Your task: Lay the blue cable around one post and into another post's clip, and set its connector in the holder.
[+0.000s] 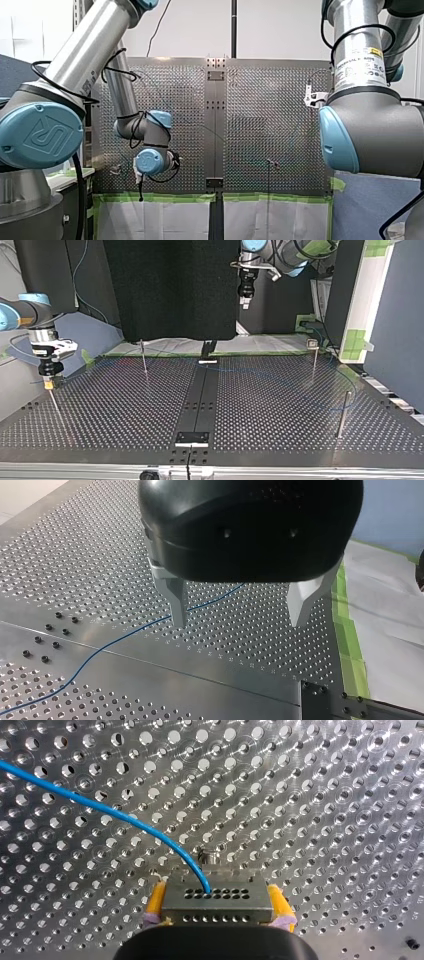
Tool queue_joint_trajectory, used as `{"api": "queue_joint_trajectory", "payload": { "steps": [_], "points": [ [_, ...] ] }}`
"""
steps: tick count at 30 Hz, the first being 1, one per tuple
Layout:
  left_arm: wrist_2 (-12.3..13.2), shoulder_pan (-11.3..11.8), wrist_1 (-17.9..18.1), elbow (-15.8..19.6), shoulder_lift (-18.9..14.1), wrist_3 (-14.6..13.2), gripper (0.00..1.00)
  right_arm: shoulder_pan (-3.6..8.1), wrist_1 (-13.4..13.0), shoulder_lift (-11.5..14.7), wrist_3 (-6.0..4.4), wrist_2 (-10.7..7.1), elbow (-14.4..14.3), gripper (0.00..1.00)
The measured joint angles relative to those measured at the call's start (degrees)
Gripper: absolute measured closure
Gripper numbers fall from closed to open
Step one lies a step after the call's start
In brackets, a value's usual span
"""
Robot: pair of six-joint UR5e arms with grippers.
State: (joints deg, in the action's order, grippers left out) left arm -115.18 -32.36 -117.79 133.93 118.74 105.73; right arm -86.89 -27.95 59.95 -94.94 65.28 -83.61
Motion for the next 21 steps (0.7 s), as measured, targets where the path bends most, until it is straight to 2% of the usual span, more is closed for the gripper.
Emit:
{"api": "queue_joint_trajectory", "payload": {
  "steps": [1,2,11,13,21],
  "points": [
    [0.0,0.0,0.0,0.0,-0.01,0.0,0.0,-0.03,-0.02,-0.01,0.02,0.11,-0.01,0.06],
    [0.0,0.0,0.01,0.0,-0.03,0.0,0.0,-0.07,-0.14,-0.02,0.04,0.24,-0.05,0.0],
    [0.0,0.0,0.01,-0.01,0.0,0.02,0.0,-0.41,-0.18,-0.07,0.09,0.35,-0.01,0.0],
    [-0.02,0.0,0.01,-0.01,0.0,0.01,0.0,0.2,0.42,-0.04,0.08,0.63,0.14,0.0],
    [-0.12,0.0,0.01,-0.01,0.01,0.0,0.0,0.39,0.48,-0.04,0.07,0.69,0.08,0.0]
  ]
}}
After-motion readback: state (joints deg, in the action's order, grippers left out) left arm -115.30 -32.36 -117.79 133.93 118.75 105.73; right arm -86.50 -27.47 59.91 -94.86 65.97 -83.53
